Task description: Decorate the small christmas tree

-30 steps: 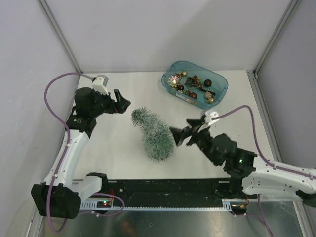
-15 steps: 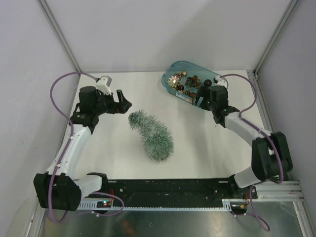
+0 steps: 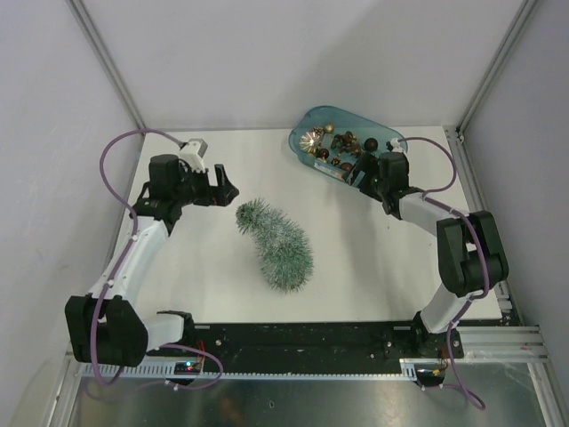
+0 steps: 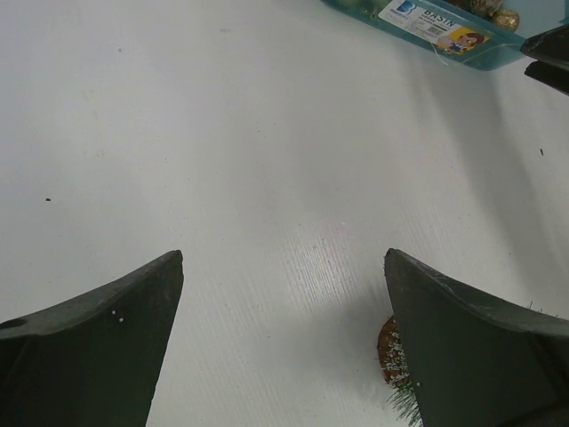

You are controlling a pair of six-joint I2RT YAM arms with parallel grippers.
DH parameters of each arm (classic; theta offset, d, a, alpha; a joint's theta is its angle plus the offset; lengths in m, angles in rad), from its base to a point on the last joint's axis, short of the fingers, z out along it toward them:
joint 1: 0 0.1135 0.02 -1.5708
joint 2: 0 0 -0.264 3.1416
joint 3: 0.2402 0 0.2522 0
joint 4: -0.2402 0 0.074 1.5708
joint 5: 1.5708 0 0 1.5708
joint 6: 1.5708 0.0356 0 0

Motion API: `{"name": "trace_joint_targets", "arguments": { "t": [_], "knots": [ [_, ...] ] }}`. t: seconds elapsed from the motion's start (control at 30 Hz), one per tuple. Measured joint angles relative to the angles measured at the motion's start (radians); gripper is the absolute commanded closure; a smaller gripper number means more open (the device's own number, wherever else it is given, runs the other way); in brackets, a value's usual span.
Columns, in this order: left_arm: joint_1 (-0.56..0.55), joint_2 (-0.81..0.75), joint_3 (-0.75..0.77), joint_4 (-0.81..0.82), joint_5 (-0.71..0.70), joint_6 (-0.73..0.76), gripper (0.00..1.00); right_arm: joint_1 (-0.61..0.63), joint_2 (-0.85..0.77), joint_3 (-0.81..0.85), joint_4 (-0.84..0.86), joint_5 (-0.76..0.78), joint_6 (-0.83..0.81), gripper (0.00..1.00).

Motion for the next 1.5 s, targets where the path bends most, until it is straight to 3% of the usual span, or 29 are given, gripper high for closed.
{"name": "trace_joint_targets", "arguments": {
  "t": [0.63, 0.83, 1.2, 1.5],
  "knots": [
    [0.000, -0.002, -0.023, 0.000, 0.024, 0.036, 0.00, 0.006, 0.029, 0.062, 0.113, -0.077, 0.108, 0.19],
    [0.000, -0.002, -0.029, 0.000, 0.023, 0.044, 0.00, 0.006, 0.068, 0.071, 0.121, -0.071, 0.114, 0.39],
    [0.000, -0.003, -0.032, 0.000, 0.023, 0.044, 0.00, 0.004, 0.086, 0.107, 0.113, -0.031, 0.089, 0.97],
    [0.000, -0.005, -0.047, 0.000, 0.023, 0.045, 0.00, 0.001, 0.048, 0.108, 0.111, -0.018, 0.058, 1.00]
  ]
}}
